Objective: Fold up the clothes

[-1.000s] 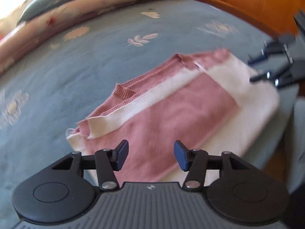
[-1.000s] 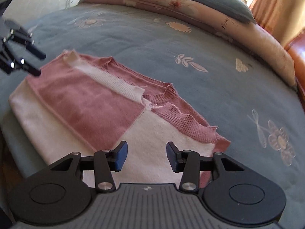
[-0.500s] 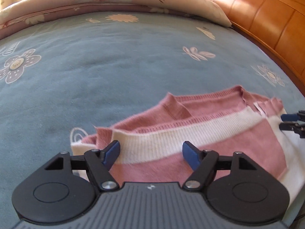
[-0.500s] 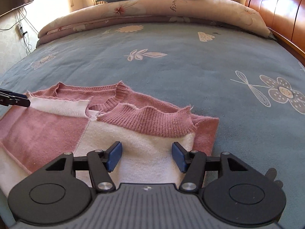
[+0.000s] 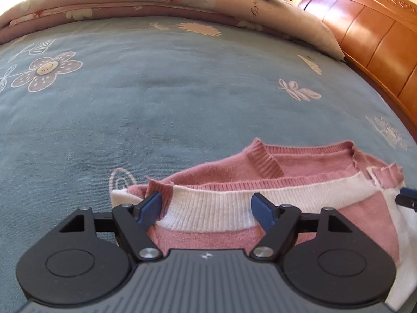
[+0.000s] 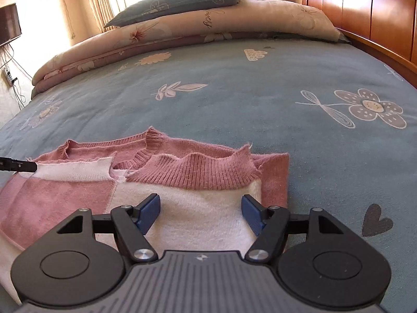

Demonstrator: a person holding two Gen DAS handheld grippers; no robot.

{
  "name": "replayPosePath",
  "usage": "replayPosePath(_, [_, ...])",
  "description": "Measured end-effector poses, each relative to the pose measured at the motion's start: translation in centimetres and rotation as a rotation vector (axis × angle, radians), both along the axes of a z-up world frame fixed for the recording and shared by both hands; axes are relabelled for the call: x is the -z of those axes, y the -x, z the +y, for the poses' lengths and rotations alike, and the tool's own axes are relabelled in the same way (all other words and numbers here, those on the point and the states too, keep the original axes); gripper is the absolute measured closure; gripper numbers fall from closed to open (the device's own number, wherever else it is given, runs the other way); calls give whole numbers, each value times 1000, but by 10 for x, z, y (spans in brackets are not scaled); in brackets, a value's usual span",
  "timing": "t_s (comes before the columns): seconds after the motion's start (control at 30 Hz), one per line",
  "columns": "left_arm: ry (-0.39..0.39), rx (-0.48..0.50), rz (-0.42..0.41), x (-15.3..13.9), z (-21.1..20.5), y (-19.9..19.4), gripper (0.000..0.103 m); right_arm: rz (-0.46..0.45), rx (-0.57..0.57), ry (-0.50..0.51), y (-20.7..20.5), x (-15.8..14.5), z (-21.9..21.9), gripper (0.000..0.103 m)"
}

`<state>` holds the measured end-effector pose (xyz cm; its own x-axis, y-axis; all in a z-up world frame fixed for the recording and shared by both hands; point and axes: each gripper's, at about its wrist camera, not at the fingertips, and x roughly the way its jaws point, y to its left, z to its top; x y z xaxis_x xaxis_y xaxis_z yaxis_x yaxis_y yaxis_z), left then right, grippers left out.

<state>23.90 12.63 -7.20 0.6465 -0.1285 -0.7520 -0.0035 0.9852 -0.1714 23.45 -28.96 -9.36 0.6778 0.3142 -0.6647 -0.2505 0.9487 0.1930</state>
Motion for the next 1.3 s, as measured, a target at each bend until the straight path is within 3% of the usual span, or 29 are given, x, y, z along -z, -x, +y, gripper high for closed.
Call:
replayPosePath(0.2, [25,77,-19,-7,-19,-14,26,-74,-20,46,-23,-18,16,30])
replayPosePath(0.37, [37,50,-1,13,-16,-26,23,16,-16,-7,-58,5,29,30])
replayPosePath(0.5, [26,64,10,12,-17,-30,21,15,-18,3,-68,13,37,19])
replayPosePath(0.57, [14,64,17,9,-19,-31,22,16,-15,31,-67,8,44,20])
replayPosePath(0.83, [-40,37,8,-31,-30,28,21,-51,-36,-30,10,-35,35,19])
replayPosePath(0.9, [-39,18,8,-36,-33,49,16,-54,-24,-34,33,-38,32,18])
replayPosePath(1.0, [1,4,18,-34,-36,75,13,-33,-11,-45,60,-36,30,18])
replayPosePath(1.17, [44,-30,50,-22,-31,79,13,24,-10,-31,81,-26,32,18])
replayPosePath(1.3, [78,-56,76,-12,-27,81,13,10,0,-20,97,-31,28,18])
